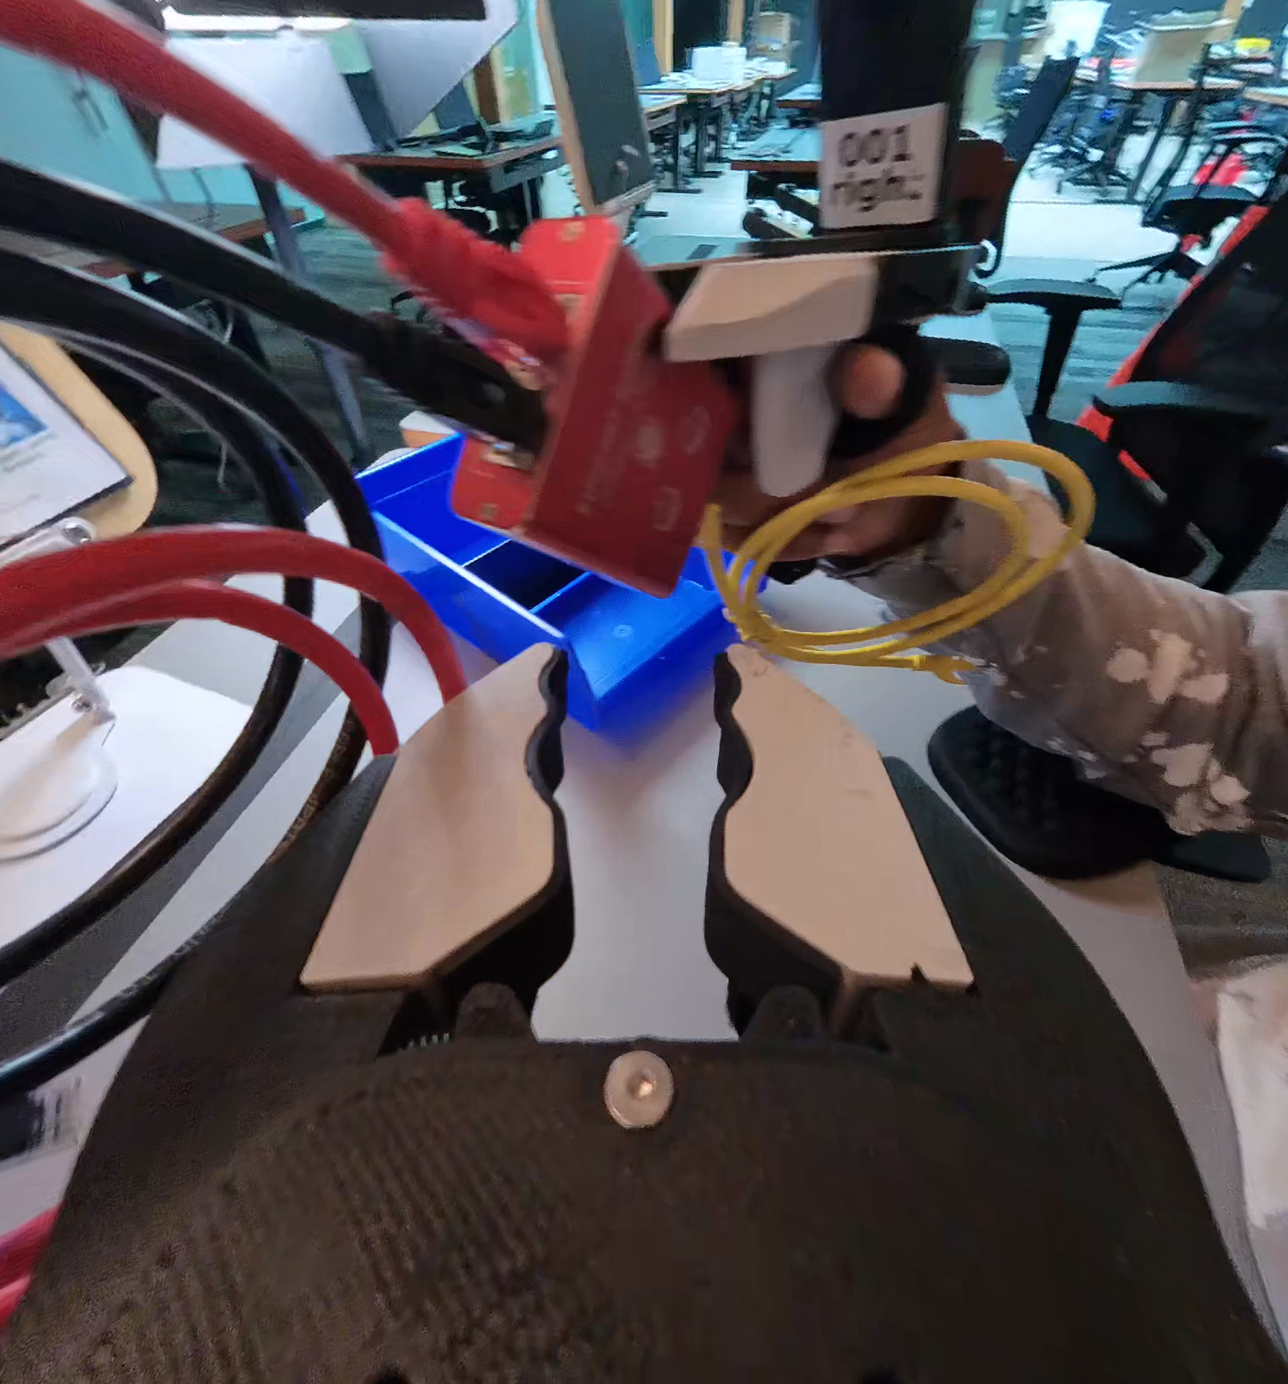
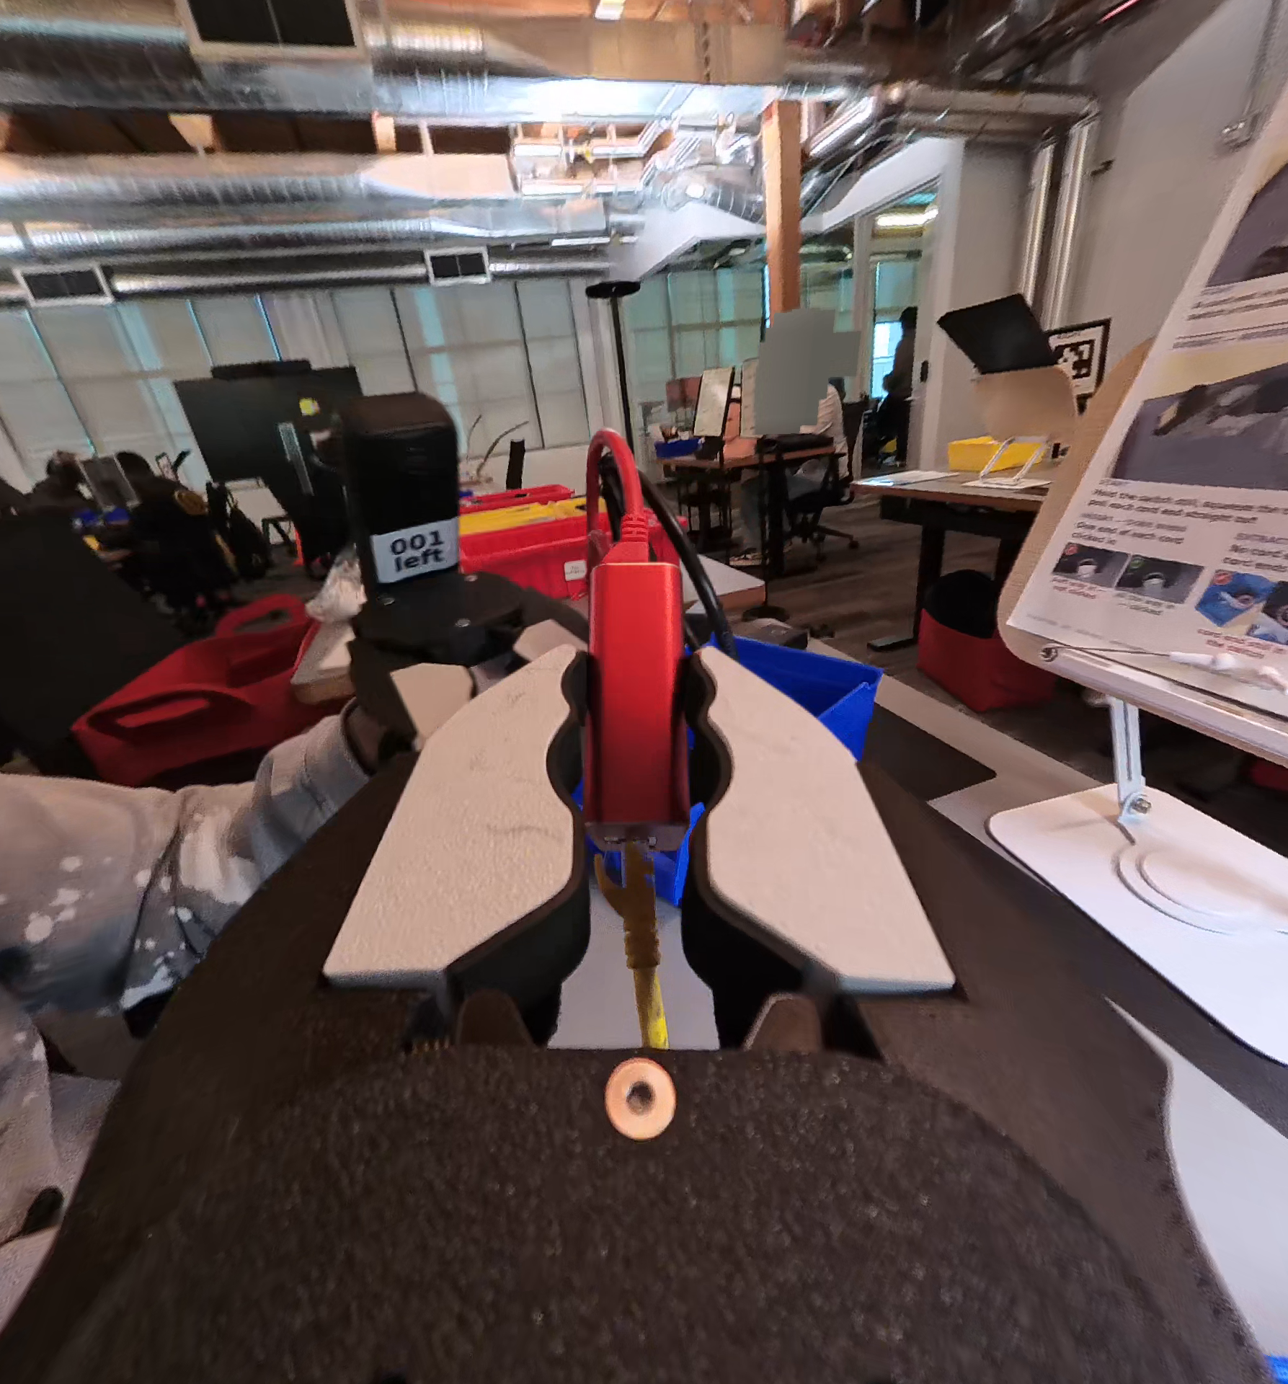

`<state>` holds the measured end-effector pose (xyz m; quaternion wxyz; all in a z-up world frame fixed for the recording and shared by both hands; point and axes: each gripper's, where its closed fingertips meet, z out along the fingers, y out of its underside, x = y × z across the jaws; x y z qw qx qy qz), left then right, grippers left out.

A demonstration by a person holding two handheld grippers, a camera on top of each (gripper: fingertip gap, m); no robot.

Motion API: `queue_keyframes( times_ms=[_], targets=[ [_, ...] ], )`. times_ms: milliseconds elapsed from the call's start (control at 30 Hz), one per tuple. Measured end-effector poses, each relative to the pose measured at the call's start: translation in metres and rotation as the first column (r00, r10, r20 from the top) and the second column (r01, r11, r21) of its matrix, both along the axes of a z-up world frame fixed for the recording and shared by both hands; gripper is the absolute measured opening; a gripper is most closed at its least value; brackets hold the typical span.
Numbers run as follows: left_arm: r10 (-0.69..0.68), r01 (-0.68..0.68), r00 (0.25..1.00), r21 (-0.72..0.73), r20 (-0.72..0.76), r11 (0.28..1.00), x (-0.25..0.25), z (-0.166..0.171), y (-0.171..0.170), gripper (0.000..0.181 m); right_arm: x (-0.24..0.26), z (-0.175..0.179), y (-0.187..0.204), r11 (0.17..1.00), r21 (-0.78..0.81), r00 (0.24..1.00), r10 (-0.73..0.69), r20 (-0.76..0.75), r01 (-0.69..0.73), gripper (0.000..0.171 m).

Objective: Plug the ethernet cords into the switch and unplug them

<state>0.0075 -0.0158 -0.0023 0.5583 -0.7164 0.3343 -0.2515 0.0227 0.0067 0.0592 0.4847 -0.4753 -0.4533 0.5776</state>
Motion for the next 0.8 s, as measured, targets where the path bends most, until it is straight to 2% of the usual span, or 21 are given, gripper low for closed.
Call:
queue_keyframes(
  times_ms=[100, 200, 300, 367, 467, 500, 533, 600, 700, 800],
  targets=[
    [0.009, -0.009, 1.000, -0.019, 0.013, 1.000, -0.009, -0.007, 0.009, 0.048, -0.008, -0.009, -0.012, 0.997, 0.019, 0.996, 0.069, 0.049, -0.070, 0.024],
    [-0.095, 0.096, 0.992, -0.003, 0.079, 0.995, -0.004, -0.006, 0.003, 0.055, -0.014, -0.020, -0.024, 0.989, 0.012, 0.984, 0.147, 0.104, -0.149, 0.024],
    [-0.202, 0.195, 0.968, 0.059, 0.150, 0.979, 0.003, 0.006, -0.010, 0.045, -0.018, -0.037, -0.035, 0.974, 0.011, 0.958, 0.220, 0.185, -0.226, 0.024],
    [-0.220, 0.217, 0.968, 0.038, 0.121, 0.975, 0.003, 0.000, -0.013, 0.037, -0.016, -0.043, -0.038, 0.962, -0.012, 0.941, 0.269, 0.203, -0.273, 0.024],
    [-0.213, 0.217, 0.970, -0.018, 0.114, 0.976, 0.003, -0.010, -0.009, 0.032, -0.018, -0.050, -0.033, 0.966, -0.012, 0.939, 0.256, 0.230, -0.260, 0.024],
    [-0.203, 0.207, 0.970, -0.021, 0.133, 0.978, 0.001, -0.010, -0.005, 0.032, -0.019, -0.050, -0.030, 0.972, -0.019, 0.945, 0.234, 0.228, -0.236, 0.024],
    [-0.184, 0.190, 0.970, -0.024, 0.160, 0.982, -0.001, -0.009, -0.001, 0.045, -0.021, -0.049, -0.023, 0.982, -0.022, 0.955, 0.186, 0.233, -0.186, 0.025],
    [-0.139, 0.147, 0.968, -0.022, 0.207, 0.989, -0.006, -0.008, 0.008, 0.028, -0.019, -0.042, -0.007, 0.998, 0.028, 0.969, 0.046, 0.242, -0.054, 0.022],
    [-0.071, 0.079, 0.953, -0.013, 0.294, 0.997, -0.021, -0.006, 0.021, 0.027, 0.010, 0.007, 0.004, 0.978, 0.138, 0.982, -0.169, 0.087, 0.156, 0.026],
    [-0.008, 0.008, 0.910, 0.001, 0.414, 1.000, -0.042, 0.005, 0.031, 0.027, 0.043, 0.053, -0.016, 0.906, 0.291, 0.950, -0.308, -0.039, 0.306, 0.026]
  ],
)
